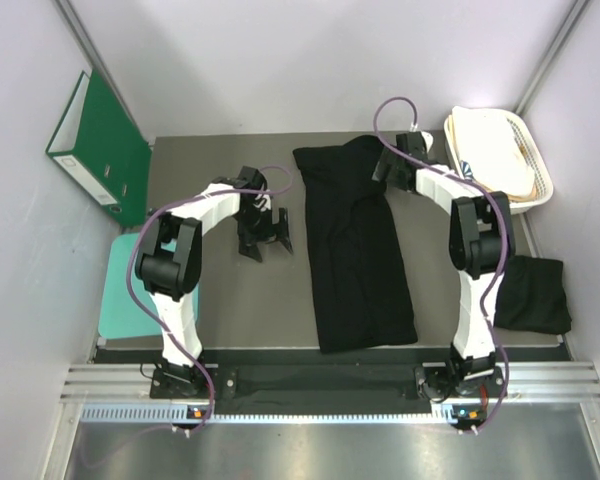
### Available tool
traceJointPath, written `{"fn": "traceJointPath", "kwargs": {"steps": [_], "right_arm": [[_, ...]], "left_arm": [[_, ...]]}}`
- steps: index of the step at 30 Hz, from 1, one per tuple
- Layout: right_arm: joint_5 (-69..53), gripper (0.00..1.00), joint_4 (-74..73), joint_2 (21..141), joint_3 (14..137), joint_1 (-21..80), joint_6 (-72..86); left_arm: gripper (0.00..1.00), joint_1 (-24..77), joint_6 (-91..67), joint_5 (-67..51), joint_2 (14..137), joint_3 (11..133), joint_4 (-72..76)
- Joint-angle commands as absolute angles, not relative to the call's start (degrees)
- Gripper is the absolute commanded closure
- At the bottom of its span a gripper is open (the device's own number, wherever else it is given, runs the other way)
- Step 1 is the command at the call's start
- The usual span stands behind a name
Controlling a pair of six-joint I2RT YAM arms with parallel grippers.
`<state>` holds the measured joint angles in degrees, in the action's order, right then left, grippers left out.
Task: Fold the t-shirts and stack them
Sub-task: Rotate the tshirt 90 degrees, then grab the bottom of the folded rectangular tshirt with both arms
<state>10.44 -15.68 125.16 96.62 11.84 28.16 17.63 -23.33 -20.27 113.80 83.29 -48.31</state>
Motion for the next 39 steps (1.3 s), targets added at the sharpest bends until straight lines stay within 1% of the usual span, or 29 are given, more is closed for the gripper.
{"fn": "traceJointPath", "kwargs": {"steps": [1,8,12,15,16,18,19,21,22,26,29,31,32,35,39], "right_arm": [[11.5,0.00,-17.7,107.8,88.7,11.5,27.3],[5.2,0.00,-23.3,91.3,68.9,11.3,30.0],[-0.2,0.00,-28.6,85.7,60.4,10.6,31.6],[-5.1,0.00,-32.3,81.0,53.1,10.1,32.5],[-6.1,0.00,-33.5,78.2,49.3,10.0,32.9],[-7.9,0.00,-34.6,74.9,45.6,9.8,33.7],[-8.5,0.00,-35.3,71.4,44.0,9.8,34.4],[-10.5,0.02,-36.9,67.6,39.1,9.8,35.1],[-10.7,0.02,-37.6,63.7,37.8,9.7,35.9],[-10.2,0.07,-41.3,55.6,32.9,9.7,36.9],[-11.2,0.18,-44.1,53.2,31.6,9.7,35.6],[-12.3,0.20,-45.2,52.0,29.6,9.7,35.7],[-13.1,0.24,-45.2,51.4,28.7,9.7,35.8],[-14.7,0.24,-45.0,49.1,24.7,9.7,36.9],[-15.3,0.28,-44.7,46.6,22.2,9.7,37.0]], "left_arm": [[0.01,17.9,-25.9,-23.7,107.7,78.9,-44.6],[0.01,21.0,-30.8,-29.5,103.7,72.1,-36.7],[0.01,26.2,-34.9,-30.7,102.8,69.1,-33.7],[0.01,30.4,-39.5,-29.2,100.8,65.4,-31.5],[0.01,31.4,-43.1,-28.7,100.1,62.4,-30.6],[0.01,33.9,-47.1,-26.4,97.2,58.8,-29.1],[0.01,34.7,-49.2,-26.0,96.0,54.3,-28.0],[0.02,36.6,-55.4,-25.7,91.1,49.0,-22.8],[0.04,37.2,-59.8,-25.7,89.2,43.5,-20.7],[0.07,39.8,-67.2,-23.8,79.9,34.1,-15.3],[0.08,42.3,-70.0,-21.5,76.9,31.1,-14.2],[0.08,44.2,-71.5,-19.9,76.5,30.5,-13.2],[0.08,45.0,-72.0,-19.3,76.7,30.7,-12.7],[0.09,48.2,-73.9,-17.6,79.1,31.2,-10.3],[0.09,53.2,-74.7,-14.2,83.6,34.3,-9.8]]}}
